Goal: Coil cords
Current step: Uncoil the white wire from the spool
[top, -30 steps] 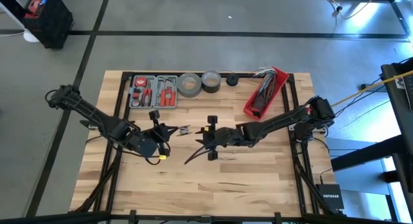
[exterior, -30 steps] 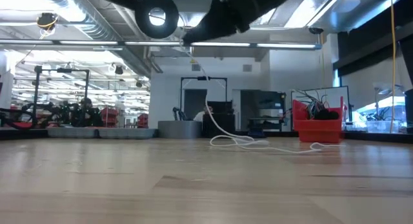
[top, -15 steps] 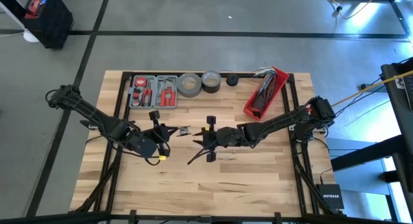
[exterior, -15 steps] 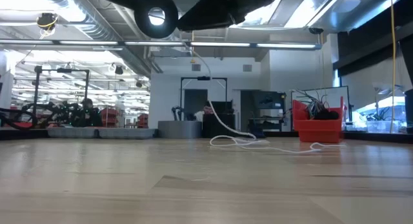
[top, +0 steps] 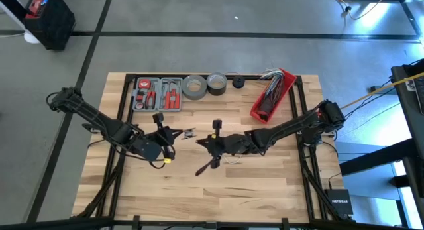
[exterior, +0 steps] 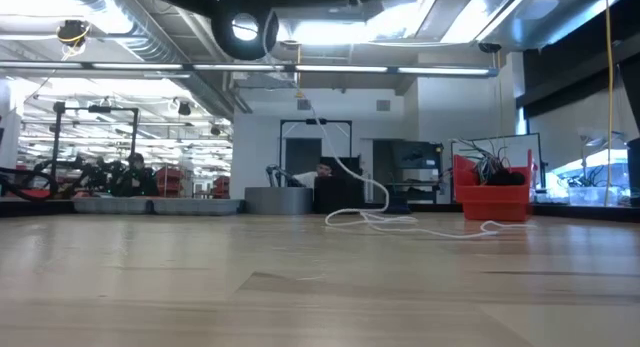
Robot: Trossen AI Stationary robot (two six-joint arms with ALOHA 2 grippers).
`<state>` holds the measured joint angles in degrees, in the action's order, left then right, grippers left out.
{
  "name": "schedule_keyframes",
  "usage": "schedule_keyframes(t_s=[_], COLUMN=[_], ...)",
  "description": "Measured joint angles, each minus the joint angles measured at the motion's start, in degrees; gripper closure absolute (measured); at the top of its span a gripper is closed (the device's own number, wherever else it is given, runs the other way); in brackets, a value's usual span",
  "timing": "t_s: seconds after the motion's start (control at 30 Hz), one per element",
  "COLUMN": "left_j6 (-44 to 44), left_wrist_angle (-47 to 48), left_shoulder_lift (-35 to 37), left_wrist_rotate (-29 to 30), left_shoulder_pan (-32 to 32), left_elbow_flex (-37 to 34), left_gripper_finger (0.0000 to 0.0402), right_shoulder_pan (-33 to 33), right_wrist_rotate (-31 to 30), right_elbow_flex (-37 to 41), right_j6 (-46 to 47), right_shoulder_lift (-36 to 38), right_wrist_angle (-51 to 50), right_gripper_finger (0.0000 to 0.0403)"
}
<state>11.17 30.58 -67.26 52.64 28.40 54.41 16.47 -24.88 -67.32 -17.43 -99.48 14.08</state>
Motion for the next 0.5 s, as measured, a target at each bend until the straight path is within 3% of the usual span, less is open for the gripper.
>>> schedule_keyframes(t_s=[0.5], left_j6=[1.72], left_wrist_angle=[-11.23], left_shoulder_lift=[-0.13], left_wrist_rotate=[0.93], left_shoulder_pan=[-4.19], left_elbow_flex=[0.00], left_gripper_finger=[0.0396], right_shoulder_pan=[0.20], right_wrist_rotate=[5.01], right_elbow_flex=[-0.71], right_j6=[-0.87], right_shoulder_lift=[-2.20], right_wrist_angle=[-0.97], right_gripper_finger=[0.0399])
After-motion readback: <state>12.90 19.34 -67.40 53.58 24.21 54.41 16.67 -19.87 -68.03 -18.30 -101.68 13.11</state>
